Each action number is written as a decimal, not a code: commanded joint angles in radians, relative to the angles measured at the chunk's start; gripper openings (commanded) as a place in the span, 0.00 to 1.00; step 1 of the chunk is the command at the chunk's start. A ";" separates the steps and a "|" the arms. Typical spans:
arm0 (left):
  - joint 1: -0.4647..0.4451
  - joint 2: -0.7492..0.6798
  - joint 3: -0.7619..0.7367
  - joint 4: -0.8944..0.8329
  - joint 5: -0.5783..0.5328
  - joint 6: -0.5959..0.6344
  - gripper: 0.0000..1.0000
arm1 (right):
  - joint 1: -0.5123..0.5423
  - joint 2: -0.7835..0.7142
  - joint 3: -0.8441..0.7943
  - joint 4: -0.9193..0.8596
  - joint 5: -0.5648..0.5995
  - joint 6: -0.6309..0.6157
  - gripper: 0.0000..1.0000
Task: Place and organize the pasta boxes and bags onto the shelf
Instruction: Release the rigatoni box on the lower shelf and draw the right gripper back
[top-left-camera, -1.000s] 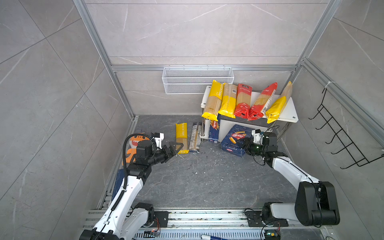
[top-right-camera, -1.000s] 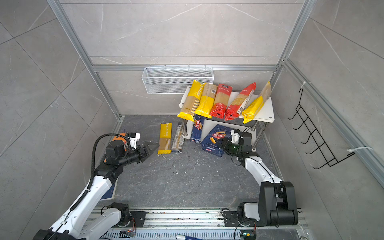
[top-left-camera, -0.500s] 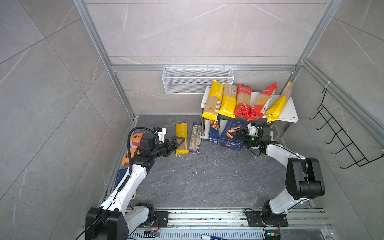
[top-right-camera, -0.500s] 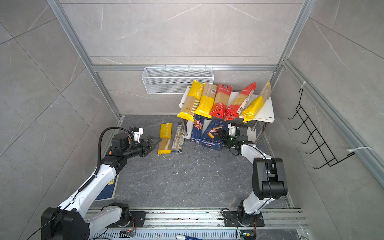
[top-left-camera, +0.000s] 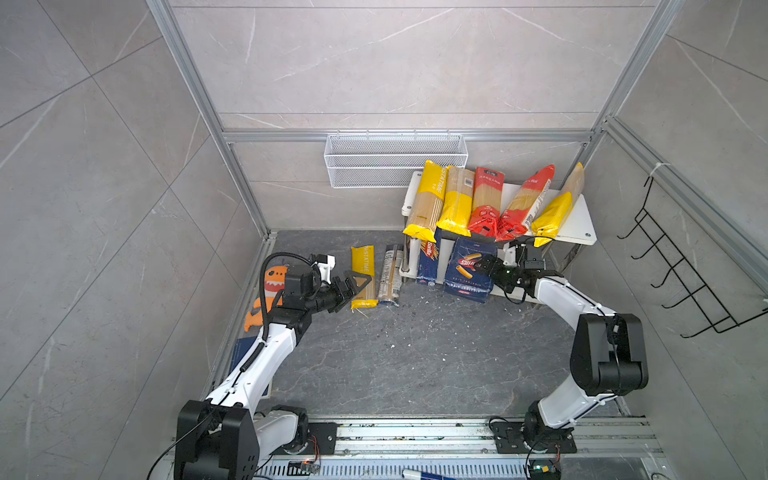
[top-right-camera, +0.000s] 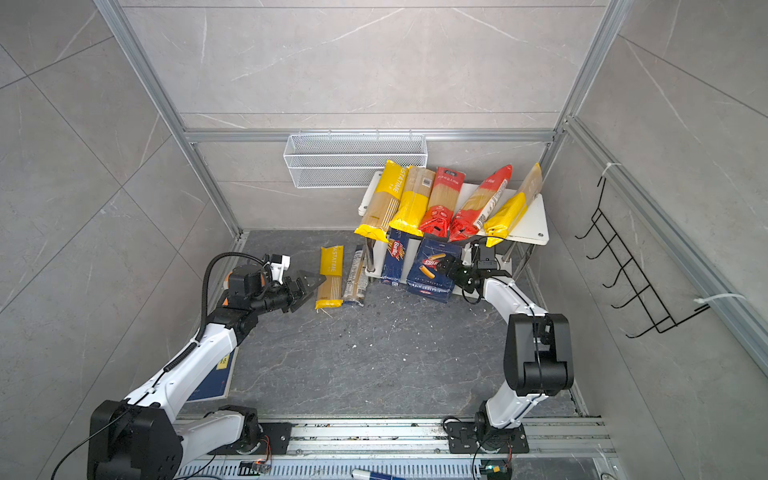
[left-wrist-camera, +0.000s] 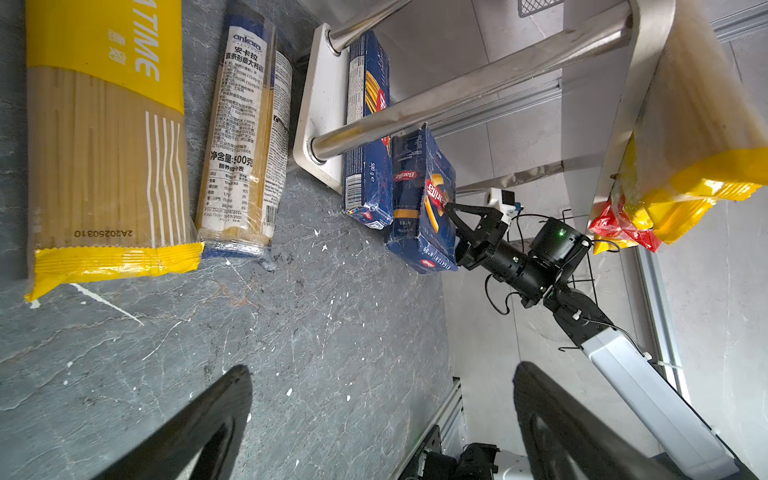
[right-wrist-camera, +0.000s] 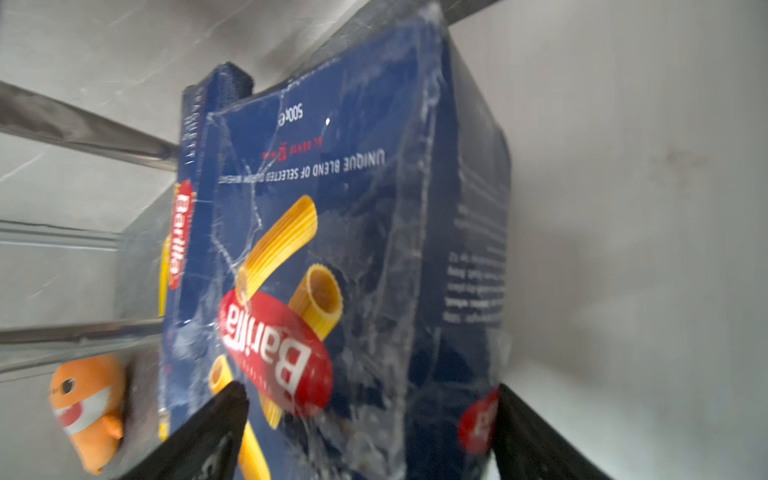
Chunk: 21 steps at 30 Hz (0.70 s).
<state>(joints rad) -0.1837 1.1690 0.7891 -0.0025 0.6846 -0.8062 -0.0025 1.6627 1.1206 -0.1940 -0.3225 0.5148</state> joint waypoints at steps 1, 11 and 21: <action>-0.003 0.000 0.050 0.045 0.027 0.018 1.00 | 0.003 0.012 0.031 -0.046 0.055 -0.030 0.89; -0.003 0.000 0.050 0.041 0.028 0.029 1.00 | 0.056 0.094 0.105 -0.033 0.055 -0.018 0.73; -0.002 0.035 0.047 0.056 0.030 0.038 1.00 | 0.082 0.192 0.223 -0.035 0.067 0.002 0.70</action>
<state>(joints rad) -0.1837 1.1934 0.8005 0.0093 0.6880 -0.8051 0.0639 1.8130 1.2919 -0.2119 -0.2604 0.5053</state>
